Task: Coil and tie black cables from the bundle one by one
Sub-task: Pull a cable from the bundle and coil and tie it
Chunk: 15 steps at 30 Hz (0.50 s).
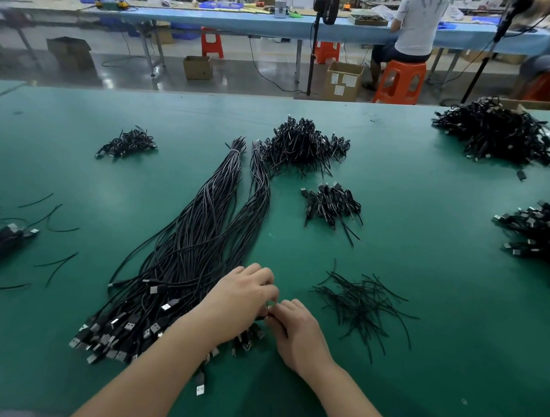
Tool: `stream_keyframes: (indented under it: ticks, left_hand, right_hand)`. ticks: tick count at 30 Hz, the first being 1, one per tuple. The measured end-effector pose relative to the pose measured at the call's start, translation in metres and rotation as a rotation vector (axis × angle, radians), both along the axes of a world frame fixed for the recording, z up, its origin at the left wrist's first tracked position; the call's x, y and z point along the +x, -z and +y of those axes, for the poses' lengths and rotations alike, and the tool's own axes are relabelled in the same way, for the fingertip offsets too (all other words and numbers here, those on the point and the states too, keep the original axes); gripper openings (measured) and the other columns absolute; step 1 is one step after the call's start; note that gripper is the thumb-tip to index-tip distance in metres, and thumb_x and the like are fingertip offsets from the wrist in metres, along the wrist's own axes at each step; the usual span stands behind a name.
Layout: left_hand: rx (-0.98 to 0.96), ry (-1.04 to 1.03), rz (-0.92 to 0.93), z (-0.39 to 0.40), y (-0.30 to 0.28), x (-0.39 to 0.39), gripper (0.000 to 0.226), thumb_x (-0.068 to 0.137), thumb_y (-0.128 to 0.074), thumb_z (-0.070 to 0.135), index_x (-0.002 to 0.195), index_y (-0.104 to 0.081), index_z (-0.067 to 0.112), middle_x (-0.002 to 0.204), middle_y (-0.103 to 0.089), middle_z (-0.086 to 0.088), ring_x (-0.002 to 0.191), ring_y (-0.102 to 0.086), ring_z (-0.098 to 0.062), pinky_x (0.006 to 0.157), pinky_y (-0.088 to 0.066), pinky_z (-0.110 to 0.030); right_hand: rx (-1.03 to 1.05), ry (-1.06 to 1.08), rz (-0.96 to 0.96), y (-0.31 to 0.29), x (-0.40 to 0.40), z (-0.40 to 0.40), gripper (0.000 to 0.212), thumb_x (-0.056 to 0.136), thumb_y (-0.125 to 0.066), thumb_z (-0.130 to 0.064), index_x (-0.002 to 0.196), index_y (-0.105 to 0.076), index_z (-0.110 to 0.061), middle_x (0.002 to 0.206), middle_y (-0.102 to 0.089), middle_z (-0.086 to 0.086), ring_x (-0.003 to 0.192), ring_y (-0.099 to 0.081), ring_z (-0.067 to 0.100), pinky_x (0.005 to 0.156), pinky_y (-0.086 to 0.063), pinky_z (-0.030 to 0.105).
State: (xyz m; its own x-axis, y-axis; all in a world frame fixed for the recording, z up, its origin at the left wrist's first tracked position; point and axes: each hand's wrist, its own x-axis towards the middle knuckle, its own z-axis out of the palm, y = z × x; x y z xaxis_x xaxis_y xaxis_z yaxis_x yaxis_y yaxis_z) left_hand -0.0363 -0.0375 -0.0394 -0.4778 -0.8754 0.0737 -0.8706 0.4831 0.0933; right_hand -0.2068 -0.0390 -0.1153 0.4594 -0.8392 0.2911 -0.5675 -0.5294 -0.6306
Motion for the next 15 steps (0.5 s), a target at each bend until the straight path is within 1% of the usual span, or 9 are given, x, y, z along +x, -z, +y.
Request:
stream_keyframes:
  ticks: [1, 3, 6, 9, 11, 13, 15]
  left_hand:
    - [0.026, -0.004, -0.021, -0.001, 0.001, 0.000, 0.020, 0.097, -0.059, 0.026, 0.115, -0.067, 0.027, 0.121, -0.056, 0.008, 0.115, -0.046, -0.016, 0.094, -0.037, -0.030]
    - [0.065, -0.015, -0.072, -0.002, 0.002, 0.000, 0.021, 0.099, -0.055, 0.027, 0.116, -0.067, 0.028, 0.121, -0.059, 0.011, 0.118, -0.043, -0.016, 0.096, -0.034, -0.029]
    - [0.089, -0.021, -0.151, -0.003, 0.001, -0.001, 0.018, 0.101, -0.053, 0.029, 0.112, -0.067, 0.030, 0.111, -0.062, 0.010, 0.113, -0.044, -0.016, 0.091, -0.033, -0.029]
    - [0.069, 0.009, -0.223, -0.003, -0.002, -0.002, 0.017, 0.100, -0.051, 0.028, 0.106, -0.067, 0.031, 0.101, -0.062, 0.009, 0.104, -0.044, -0.018, 0.084, -0.030, -0.031]
    - [0.052, 0.035, -0.257, -0.002, -0.004, -0.005, 0.017, 0.098, -0.051, 0.023, 0.103, -0.066, 0.028, 0.097, -0.061, 0.007, 0.100, -0.046, -0.019, 0.081, -0.029, -0.032]
    - [0.046, 0.057, -0.260, -0.001, -0.004, -0.005, 0.017, 0.095, -0.051, 0.018, 0.103, -0.064, 0.026, 0.097, -0.059, 0.005, 0.098, -0.049, -0.020, 0.081, -0.028, -0.032]
    - [0.041, 0.058, -0.247, -0.001, -0.004, -0.005, 0.018, 0.094, -0.051, 0.016, 0.103, -0.063, 0.026, 0.097, -0.057, 0.005, 0.097, -0.050, -0.020, 0.080, -0.027, -0.032]
  right_hand:
    - [-0.007, -0.001, 0.011, 0.000, 0.000, 0.000, 0.016, 0.098, -0.055, -0.024, 0.095, -0.068, -0.015, 0.077, -0.056, -0.002, 0.074, -0.042, 0.016, 0.065, -0.038, 0.031]
    - [-0.004, -0.003, 0.021, 0.000, 0.000, 0.001, 0.017, 0.098, -0.055, -0.024, 0.098, -0.070, -0.016, 0.077, -0.056, -0.003, 0.075, -0.041, 0.015, 0.066, -0.037, 0.029]
    - [0.032, 0.007, 0.004, 0.001, -0.001, 0.000, 0.015, 0.097, -0.058, -0.023, 0.098, -0.072, -0.018, 0.078, -0.059, -0.004, 0.076, -0.042, 0.013, 0.067, -0.035, 0.025]
    - [0.116, -0.004, 0.039, -0.001, -0.001, -0.003, 0.015, 0.097, -0.059, -0.022, 0.101, -0.074, -0.021, 0.080, -0.062, -0.005, 0.079, -0.044, 0.014, 0.070, -0.041, 0.031]
    - [0.228, -0.055, 0.062, -0.007, -0.003, -0.008, 0.015, 0.097, -0.060, -0.023, 0.101, -0.074, -0.026, 0.078, -0.058, -0.009, 0.081, -0.044, 0.015, 0.075, -0.043, 0.033]
    - [0.414, -0.104, 0.065, -0.017, -0.007, -0.015, 0.015, 0.098, -0.059, -0.027, 0.102, -0.073, -0.033, 0.080, -0.053, -0.014, 0.082, -0.049, 0.012, 0.079, -0.043, 0.029]
    - [0.601, -0.157, 0.087, -0.032, -0.010, -0.022, 0.016, 0.100, -0.058, -0.028, 0.106, -0.072, -0.031, 0.086, -0.062, -0.017, 0.082, -0.056, 0.006, 0.082, -0.047, 0.028]
